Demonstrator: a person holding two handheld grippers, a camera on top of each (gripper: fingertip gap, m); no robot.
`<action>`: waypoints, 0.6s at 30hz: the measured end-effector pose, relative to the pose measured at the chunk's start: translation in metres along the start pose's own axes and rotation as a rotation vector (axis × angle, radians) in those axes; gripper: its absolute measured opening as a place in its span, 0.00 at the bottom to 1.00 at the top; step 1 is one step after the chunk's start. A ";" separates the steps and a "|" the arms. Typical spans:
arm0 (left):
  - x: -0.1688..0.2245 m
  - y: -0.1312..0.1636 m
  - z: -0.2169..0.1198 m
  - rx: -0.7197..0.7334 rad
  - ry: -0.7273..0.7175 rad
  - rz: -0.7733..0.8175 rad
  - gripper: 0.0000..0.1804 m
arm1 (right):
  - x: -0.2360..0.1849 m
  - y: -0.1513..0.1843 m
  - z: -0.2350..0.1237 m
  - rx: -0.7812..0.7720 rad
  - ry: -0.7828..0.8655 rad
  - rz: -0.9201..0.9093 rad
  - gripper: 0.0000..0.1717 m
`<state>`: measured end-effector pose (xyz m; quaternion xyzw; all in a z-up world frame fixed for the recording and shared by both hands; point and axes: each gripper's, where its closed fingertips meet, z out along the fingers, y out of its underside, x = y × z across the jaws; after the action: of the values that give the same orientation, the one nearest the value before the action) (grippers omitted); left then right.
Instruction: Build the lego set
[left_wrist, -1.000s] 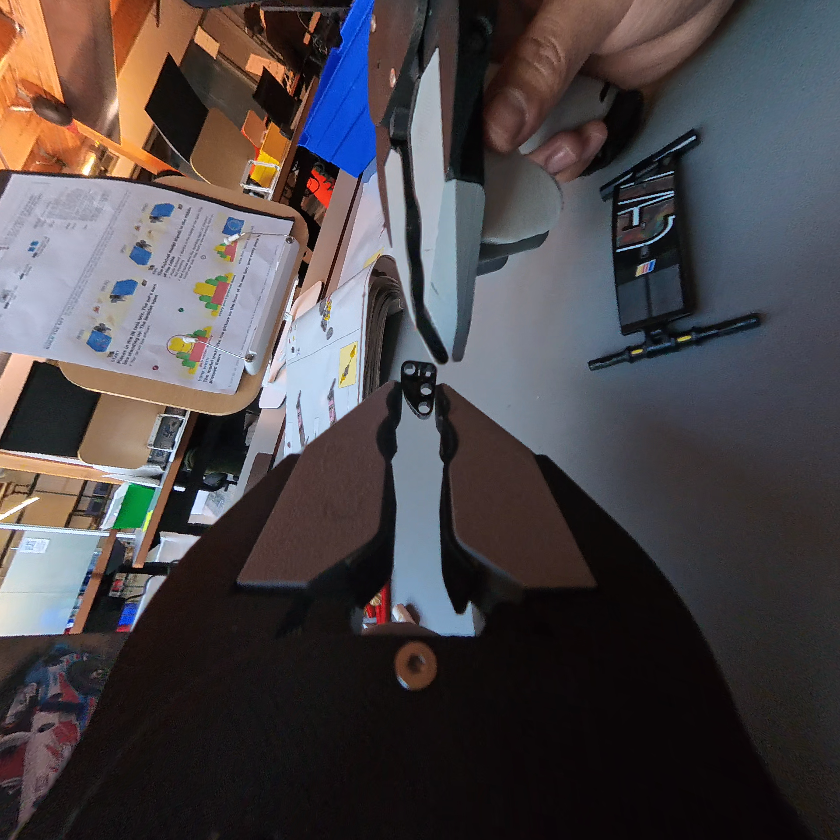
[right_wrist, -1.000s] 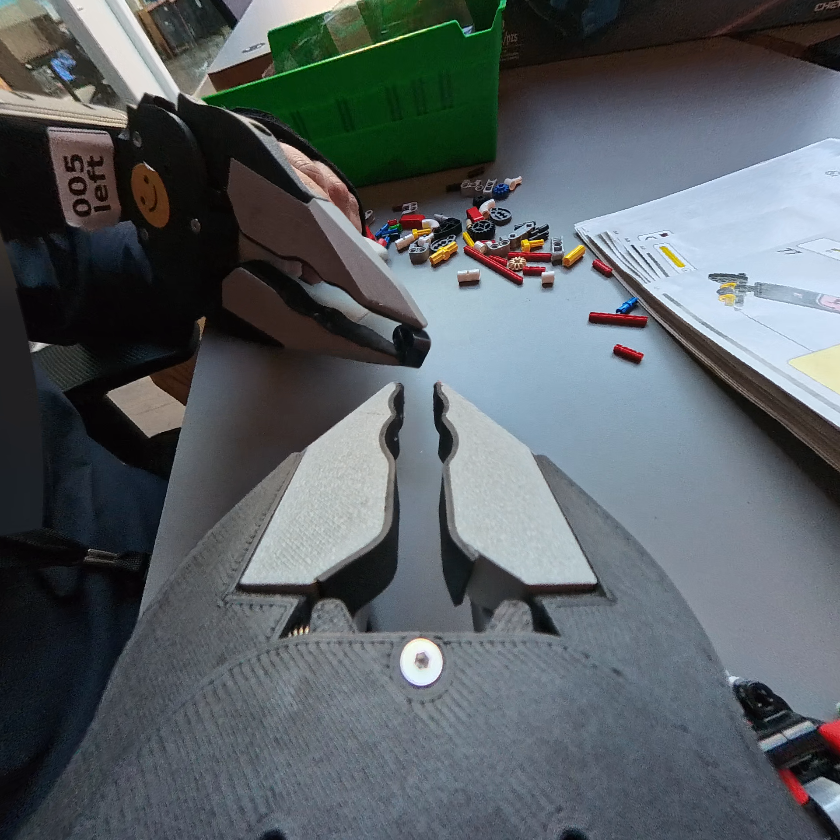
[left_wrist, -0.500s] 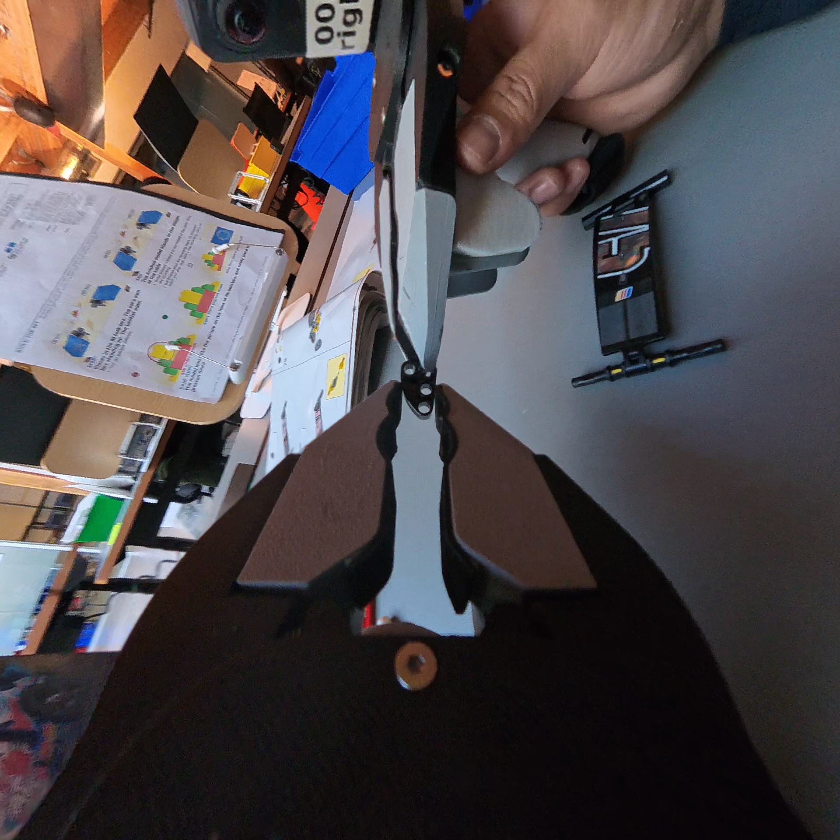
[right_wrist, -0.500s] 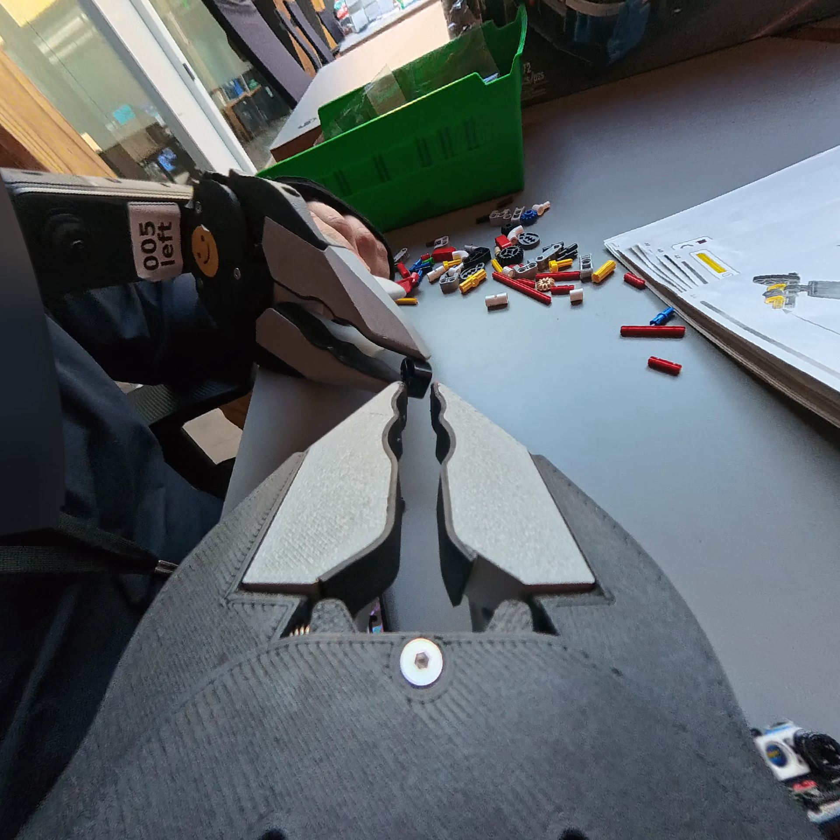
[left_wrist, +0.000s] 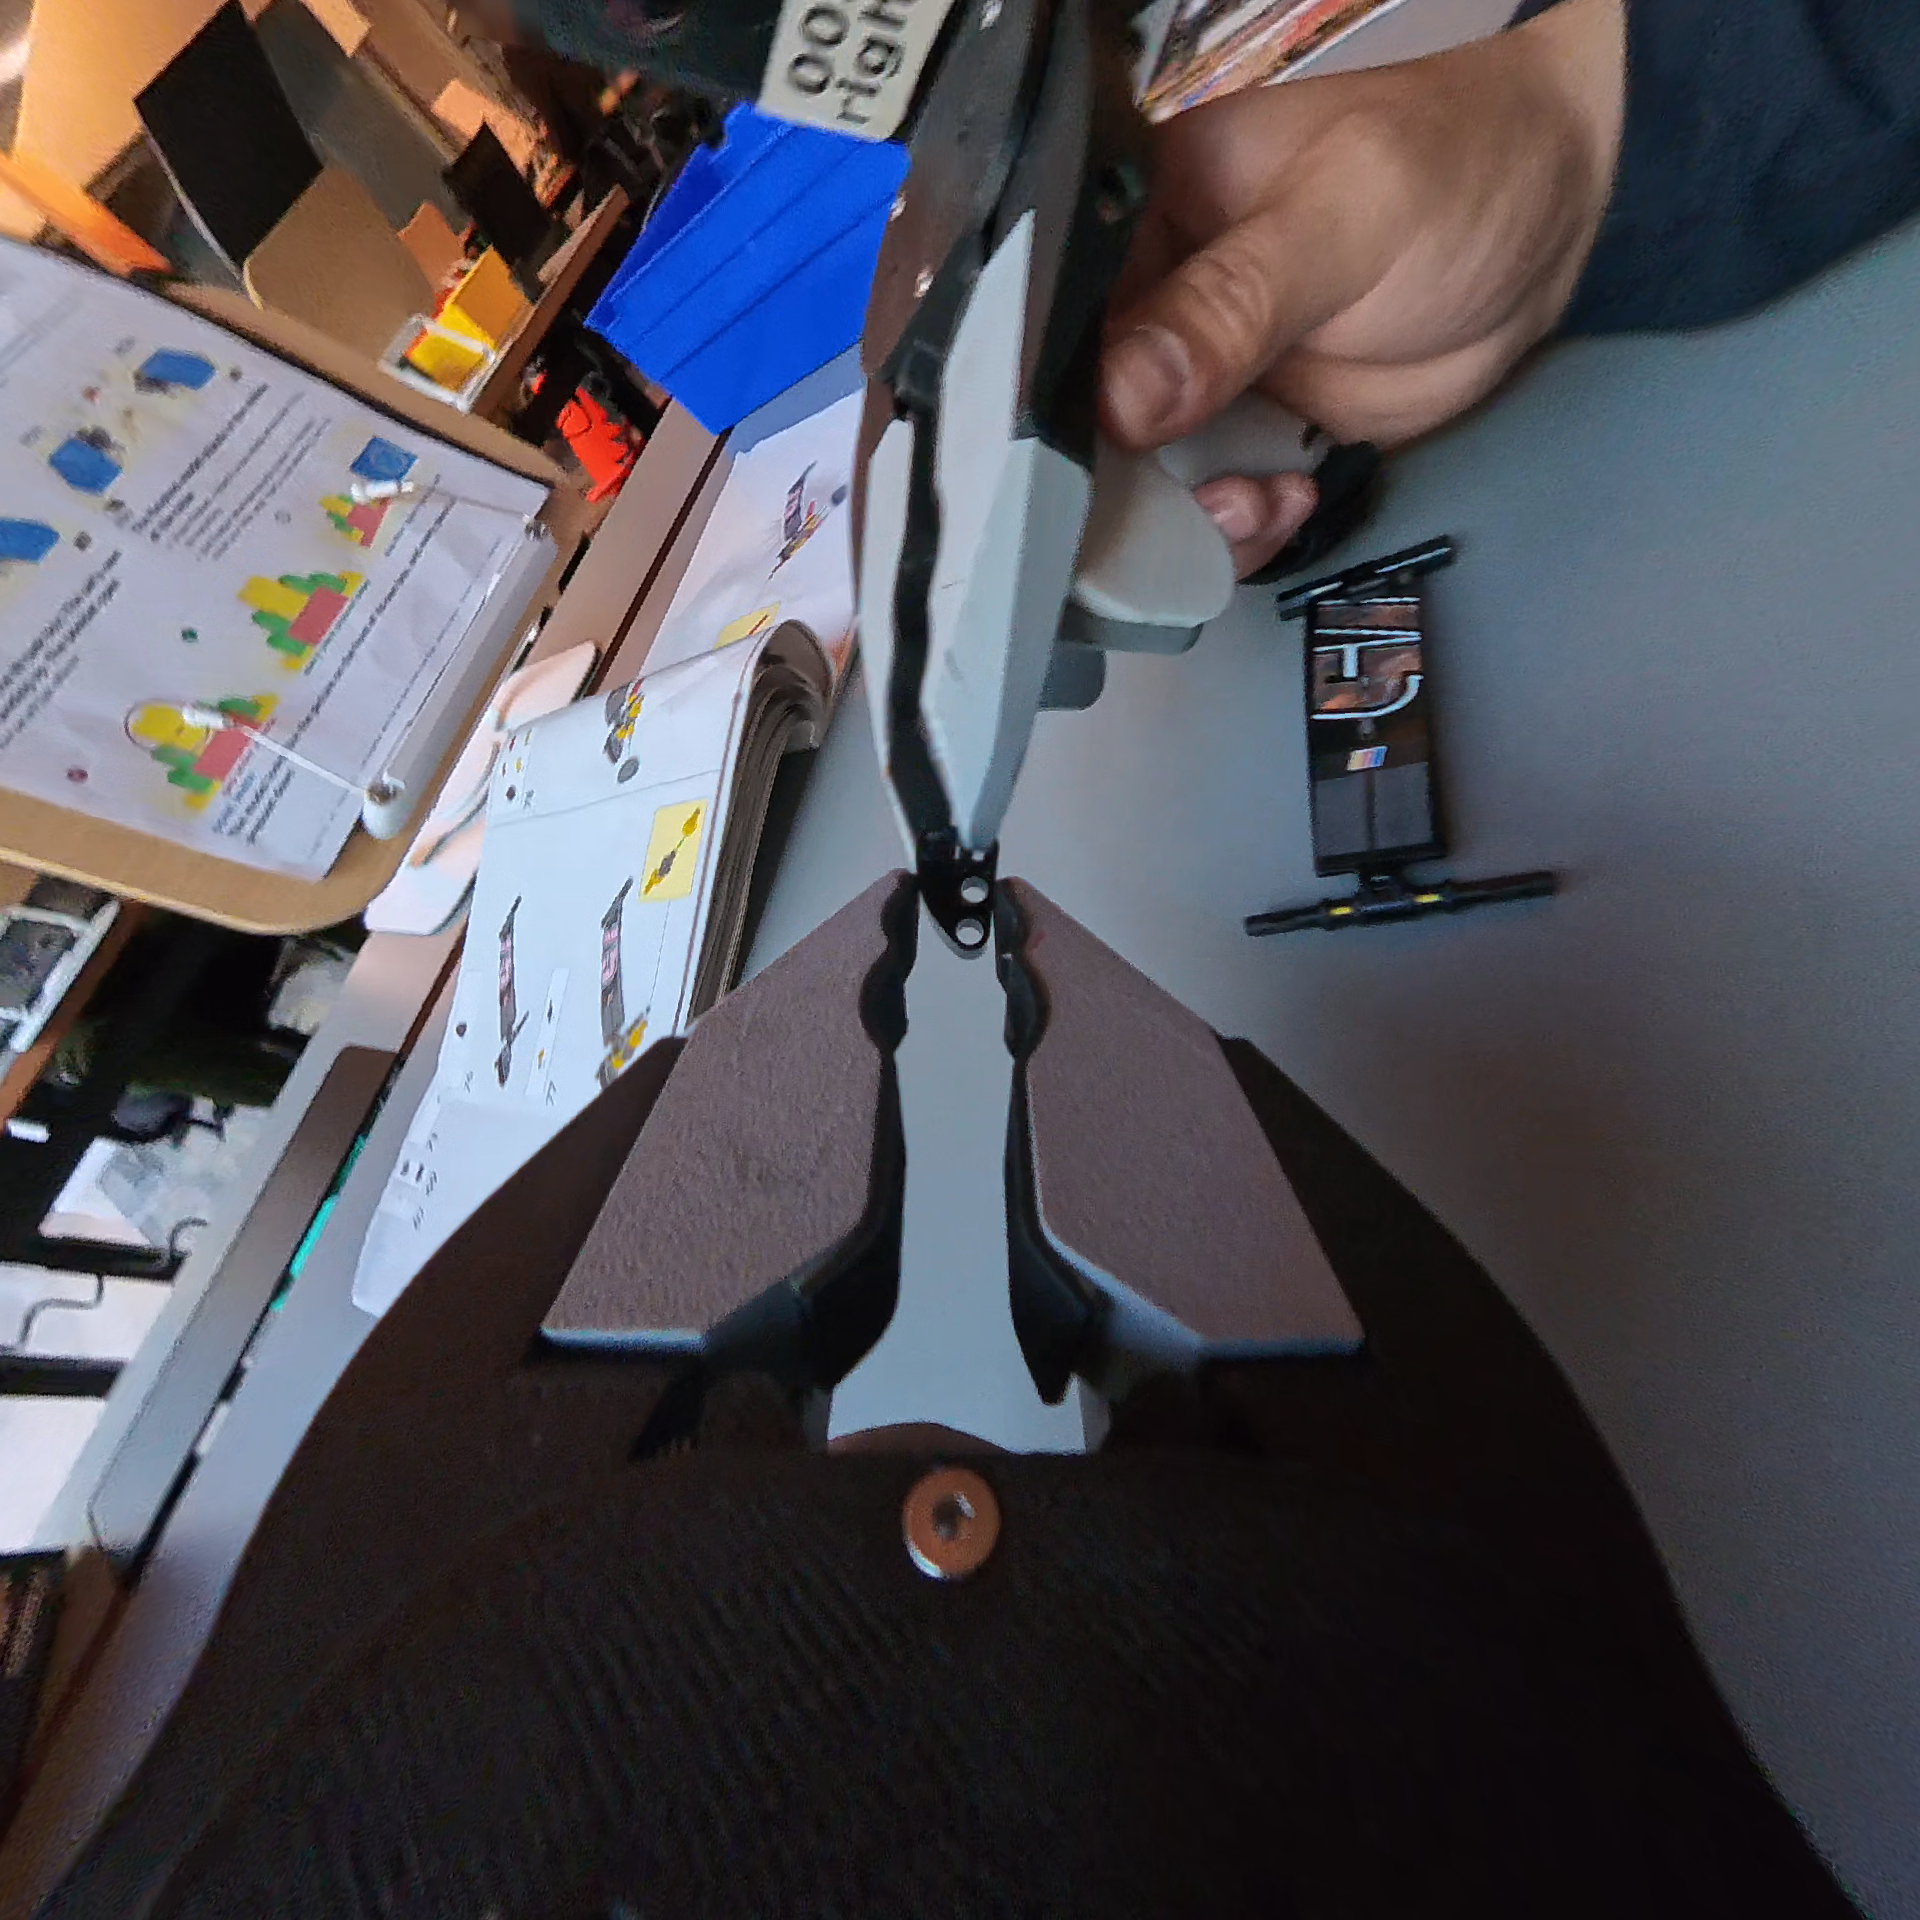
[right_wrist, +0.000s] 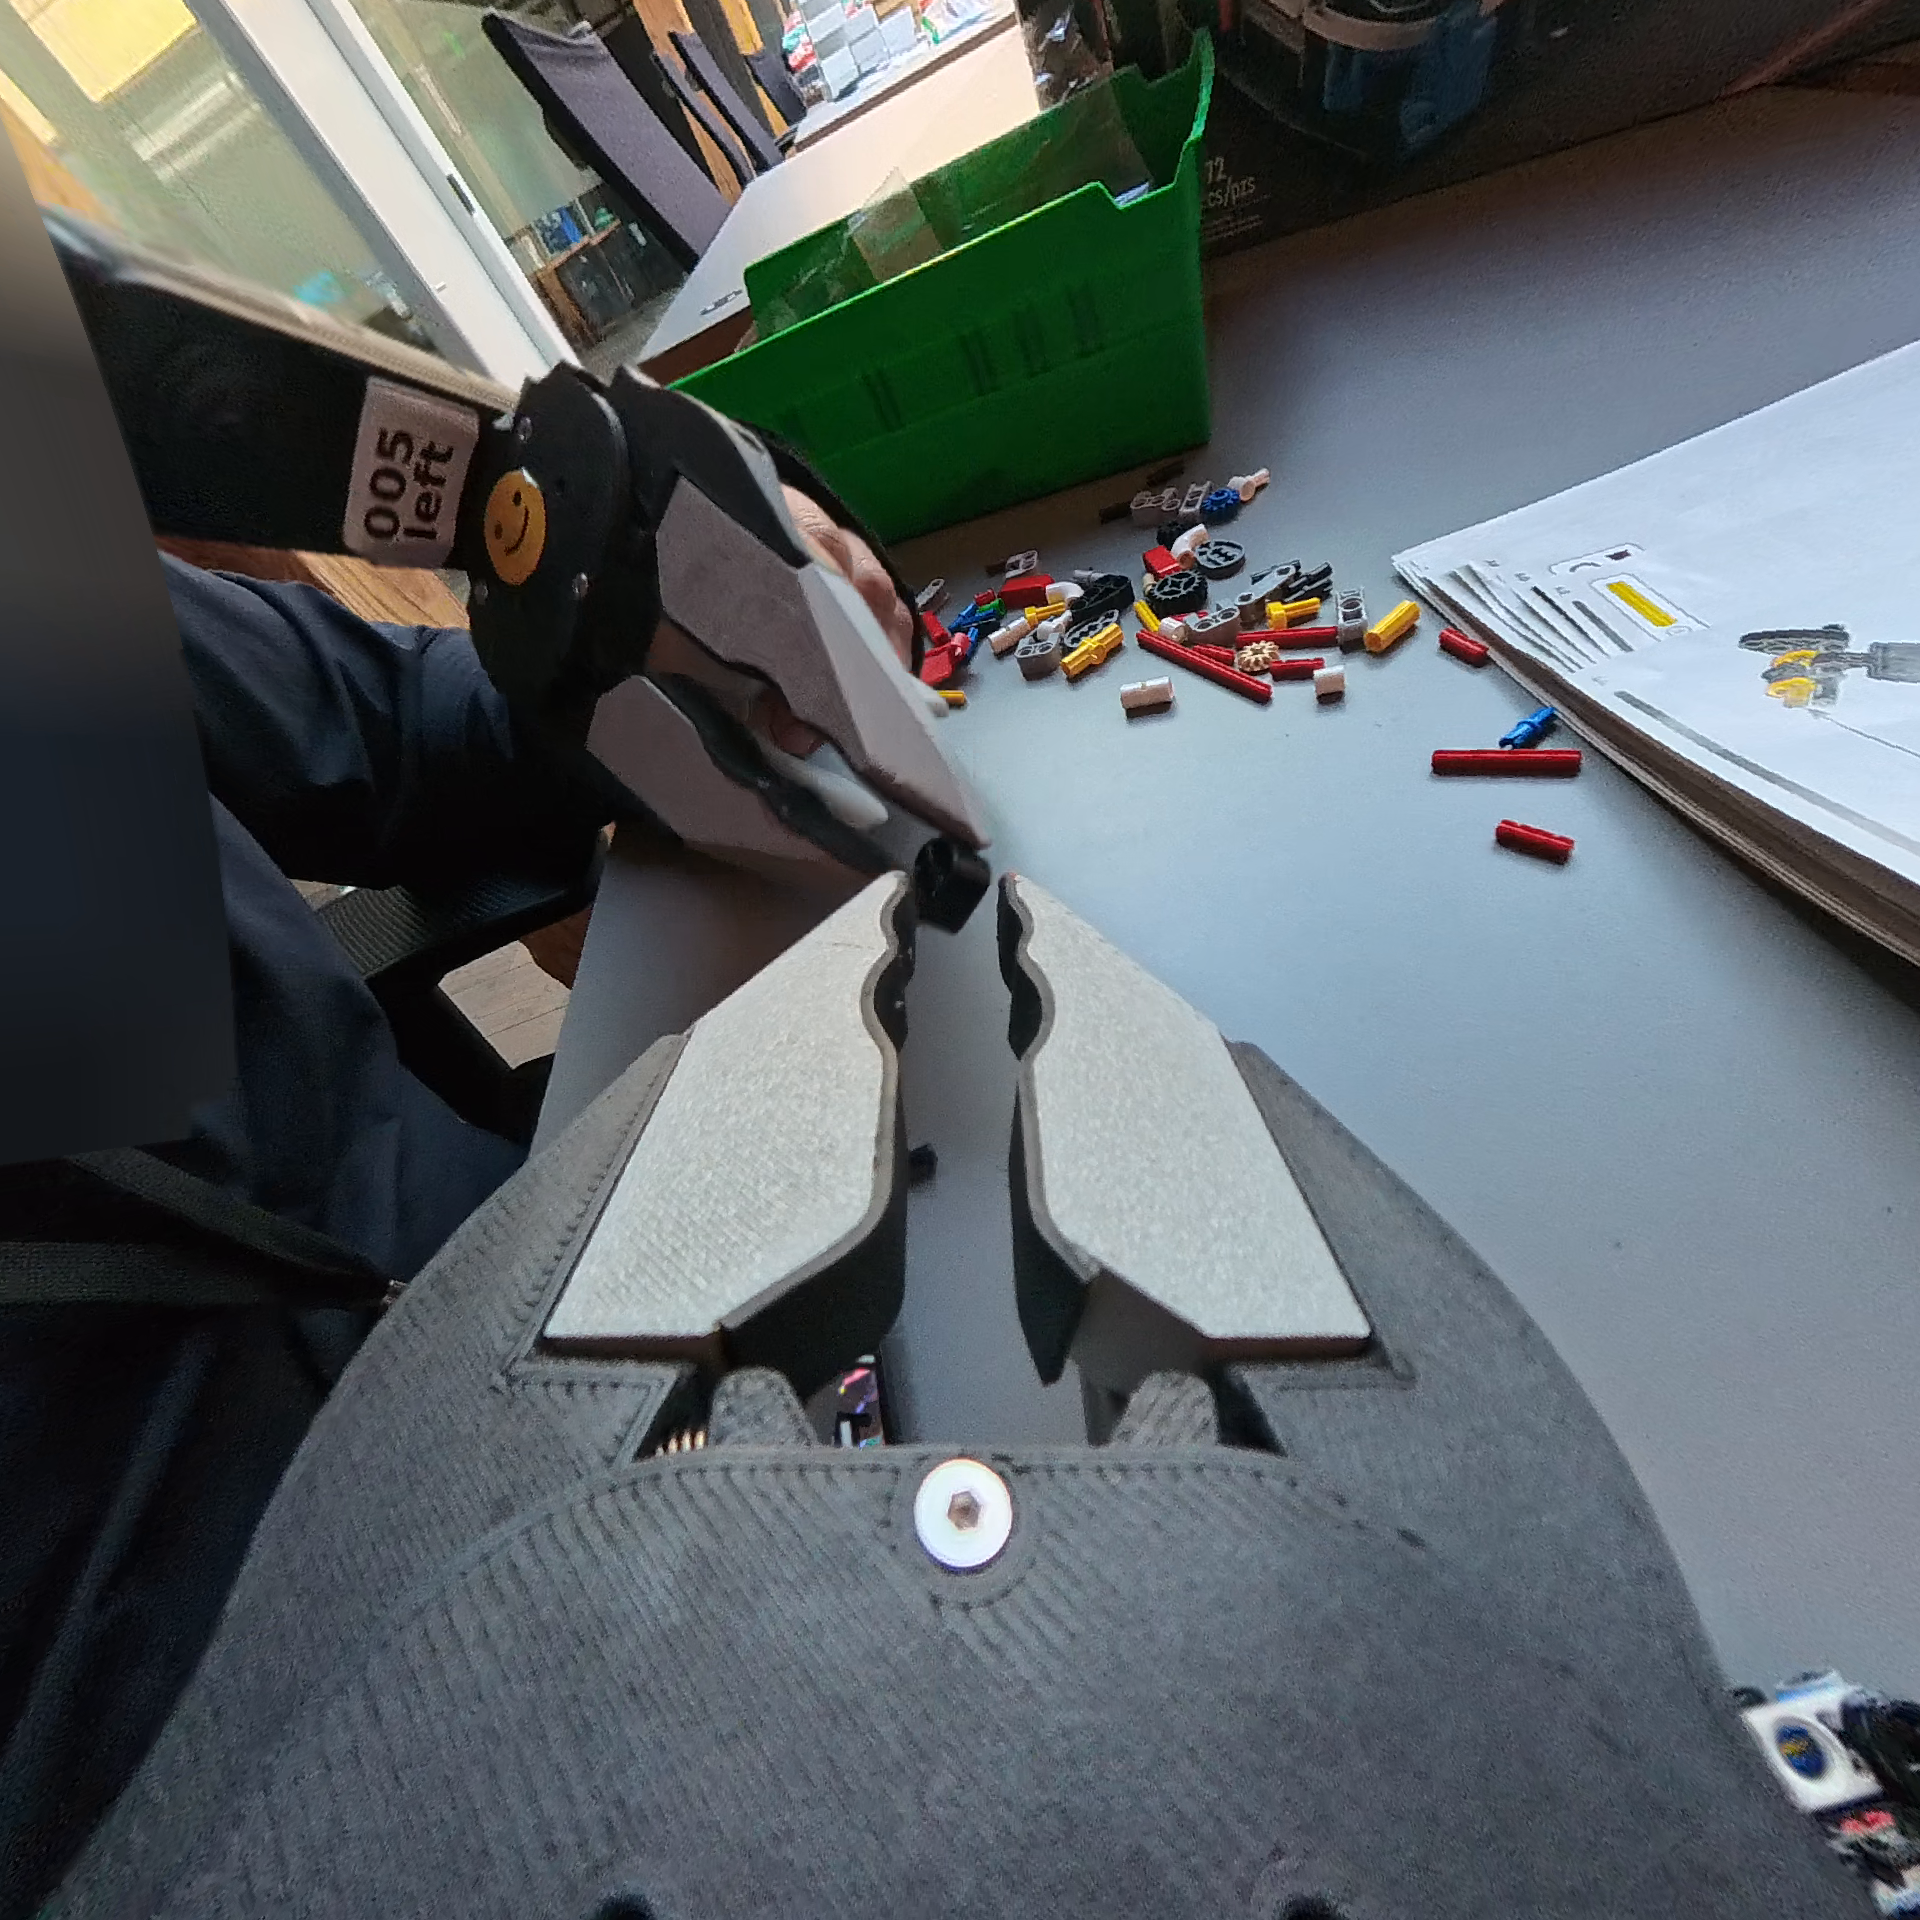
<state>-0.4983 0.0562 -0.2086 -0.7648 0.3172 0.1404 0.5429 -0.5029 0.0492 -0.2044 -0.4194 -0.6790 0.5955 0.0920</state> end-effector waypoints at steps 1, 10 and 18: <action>0.004 -0.003 0.000 0.010 0.007 0.026 0.06 | -0.001 0.000 0.001 0.000 -0.007 0.002 0.07; 0.000 -0.006 -0.003 0.016 -0.036 0.078 0.06 | -0.005 -0.004 0.001 0.029 -0.067 0.053 0.04; 0.000 -0.005 -0.002 0.024 -0.019 0.036 0.07 | -0.005 -0.004 0.001 0.023 -0.062 0.050 0.04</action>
<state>-0.4960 0.0554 -0.2042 -0.7511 0.3274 0.1539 0.5523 -0.5025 0.0457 -0.1990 -0.4166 -0.6641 0.6178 0.0609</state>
